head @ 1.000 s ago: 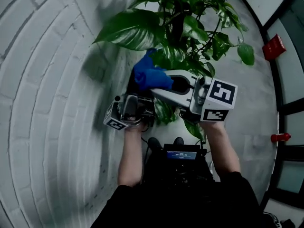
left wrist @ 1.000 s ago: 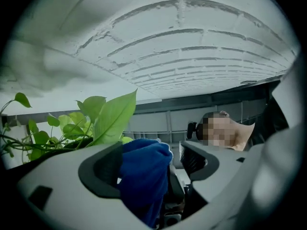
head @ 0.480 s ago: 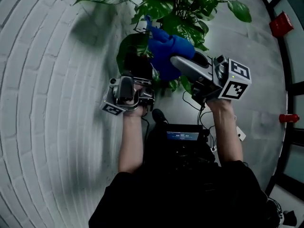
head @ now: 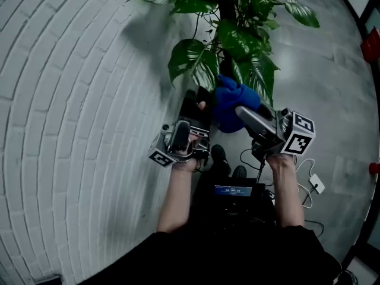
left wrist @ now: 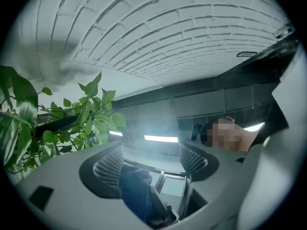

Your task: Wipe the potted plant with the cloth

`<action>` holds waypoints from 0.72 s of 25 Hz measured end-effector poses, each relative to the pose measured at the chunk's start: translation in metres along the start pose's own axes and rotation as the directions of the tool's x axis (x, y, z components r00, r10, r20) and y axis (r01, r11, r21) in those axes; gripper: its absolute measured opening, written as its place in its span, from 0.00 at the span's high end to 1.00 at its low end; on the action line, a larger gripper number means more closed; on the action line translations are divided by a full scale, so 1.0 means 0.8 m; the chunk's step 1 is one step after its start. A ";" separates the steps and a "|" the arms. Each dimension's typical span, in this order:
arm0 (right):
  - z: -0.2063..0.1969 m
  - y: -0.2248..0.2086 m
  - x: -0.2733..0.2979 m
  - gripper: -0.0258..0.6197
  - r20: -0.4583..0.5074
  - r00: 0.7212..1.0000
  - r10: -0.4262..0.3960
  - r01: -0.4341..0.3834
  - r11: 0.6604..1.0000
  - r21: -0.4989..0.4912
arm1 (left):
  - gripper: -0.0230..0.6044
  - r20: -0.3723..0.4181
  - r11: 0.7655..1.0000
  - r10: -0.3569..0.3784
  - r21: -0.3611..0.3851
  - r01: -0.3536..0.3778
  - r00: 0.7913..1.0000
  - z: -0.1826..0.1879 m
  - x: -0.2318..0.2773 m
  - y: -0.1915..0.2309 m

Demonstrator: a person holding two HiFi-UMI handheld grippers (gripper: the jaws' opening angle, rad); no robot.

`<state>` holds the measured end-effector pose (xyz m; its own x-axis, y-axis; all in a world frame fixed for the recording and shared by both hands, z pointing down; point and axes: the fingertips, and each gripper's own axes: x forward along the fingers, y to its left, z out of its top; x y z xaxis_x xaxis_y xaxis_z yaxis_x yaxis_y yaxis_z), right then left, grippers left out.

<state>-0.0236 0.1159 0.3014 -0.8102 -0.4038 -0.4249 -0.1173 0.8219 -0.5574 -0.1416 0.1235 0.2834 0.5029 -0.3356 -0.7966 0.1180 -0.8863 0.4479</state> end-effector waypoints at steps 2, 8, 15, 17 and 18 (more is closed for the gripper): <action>-0.004 0.013 -0.012 0.78 0.019 1.000 -0.004 0.004 1.000 0.014 | 0.38 -0.004 1.000 0.020 -0.004 -0.020 1.000 -0.005 -0.010 -0.010; -0.007 0.051 -0.036 0.78 0.084 0.996 -0.039 0.041 0.999 -0.016 | 0.39 -0.039 0.999 0.004 -0.048 -0.006 0.999 -0.016 0.002 -0.044; -0.047 0.080 -0.025 0.78 0.111 0.986 -0.125 0.126 0.992 0.000 | 0.39 -0.119 0.996 0.019 -0.088 -0.030 0.993 -0.011 -0.034 -0.072; -0.068 0.085 -0.019 0.78 0.109 0.983 -0.149 0.148 0.989 0.011 | 0.39 -0.128 0.994 0.034 -0.099 -0.047 0.991 -0.003 -0.049 -0.079; -0.078 0.088 -0.018 0.78 0.109 0.981 -0.163 0.162 0.987 0.018 | 0.39 -0.133 0.992 0.041 -0.111 -0.056 0.990 -0.002 -0.058 -0.082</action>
<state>-0.0561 0.2046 0.3125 -0.7131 -0.5733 -0.4035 -0.2363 0.7384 -0.6316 -0.1713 0.1973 0.2914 0.6165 -0.3266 -0.7164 0.1841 -0.8249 0.5345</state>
